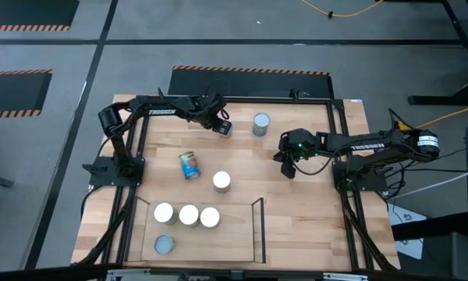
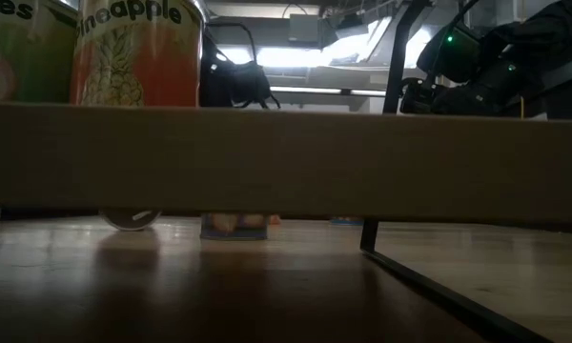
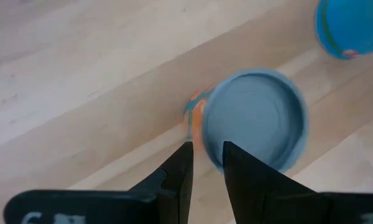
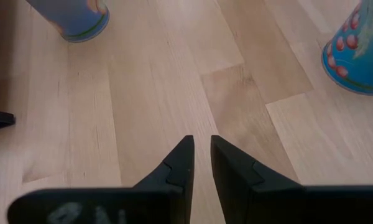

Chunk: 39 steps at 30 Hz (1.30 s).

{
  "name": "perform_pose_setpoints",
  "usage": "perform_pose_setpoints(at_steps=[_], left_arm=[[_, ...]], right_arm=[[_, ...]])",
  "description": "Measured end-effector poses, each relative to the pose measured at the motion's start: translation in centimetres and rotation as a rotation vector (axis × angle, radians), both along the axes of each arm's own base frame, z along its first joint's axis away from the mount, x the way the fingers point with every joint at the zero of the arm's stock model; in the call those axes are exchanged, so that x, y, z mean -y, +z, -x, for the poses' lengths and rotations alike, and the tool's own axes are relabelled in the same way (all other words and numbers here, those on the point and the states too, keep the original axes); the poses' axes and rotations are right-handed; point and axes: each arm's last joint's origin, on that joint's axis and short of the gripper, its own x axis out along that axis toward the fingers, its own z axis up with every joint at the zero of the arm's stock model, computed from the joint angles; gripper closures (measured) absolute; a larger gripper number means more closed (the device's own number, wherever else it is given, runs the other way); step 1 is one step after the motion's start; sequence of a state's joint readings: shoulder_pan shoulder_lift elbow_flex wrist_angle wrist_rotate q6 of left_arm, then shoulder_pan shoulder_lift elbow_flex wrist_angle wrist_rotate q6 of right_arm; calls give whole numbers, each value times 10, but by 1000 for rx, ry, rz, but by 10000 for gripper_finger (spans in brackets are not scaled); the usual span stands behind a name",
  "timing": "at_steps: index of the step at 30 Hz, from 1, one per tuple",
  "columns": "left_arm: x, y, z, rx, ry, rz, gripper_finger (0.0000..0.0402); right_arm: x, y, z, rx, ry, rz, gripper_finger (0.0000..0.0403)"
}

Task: Pick and place cans onto a shelf
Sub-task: Put the small canned orange on the shelf

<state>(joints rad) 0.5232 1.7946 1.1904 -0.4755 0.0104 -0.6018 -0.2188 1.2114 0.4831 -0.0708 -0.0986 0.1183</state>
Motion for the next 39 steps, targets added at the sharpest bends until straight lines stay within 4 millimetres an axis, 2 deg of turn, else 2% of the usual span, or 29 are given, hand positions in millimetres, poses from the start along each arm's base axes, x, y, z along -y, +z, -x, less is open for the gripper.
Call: perform_pose_setpoints(at_steps=[5, 16, 28, 39], left_arm=[[-1, -6, -2, -3, -3, 7, 321], [0, -6, -1, -12, -5, 11, 323], [0, -6, 0, -44, -59, -4, 393], [0, -4, 0, -46, -114, -35, 398]], right_arm=[[0, 0, 0, 0, 0, 0, 344], [0, 0, 0, 0, 0, 0, 344], [0, 0, 0, 0, 0, 0, 344], [0, 0, 0, 0, 1, 0, 344]])
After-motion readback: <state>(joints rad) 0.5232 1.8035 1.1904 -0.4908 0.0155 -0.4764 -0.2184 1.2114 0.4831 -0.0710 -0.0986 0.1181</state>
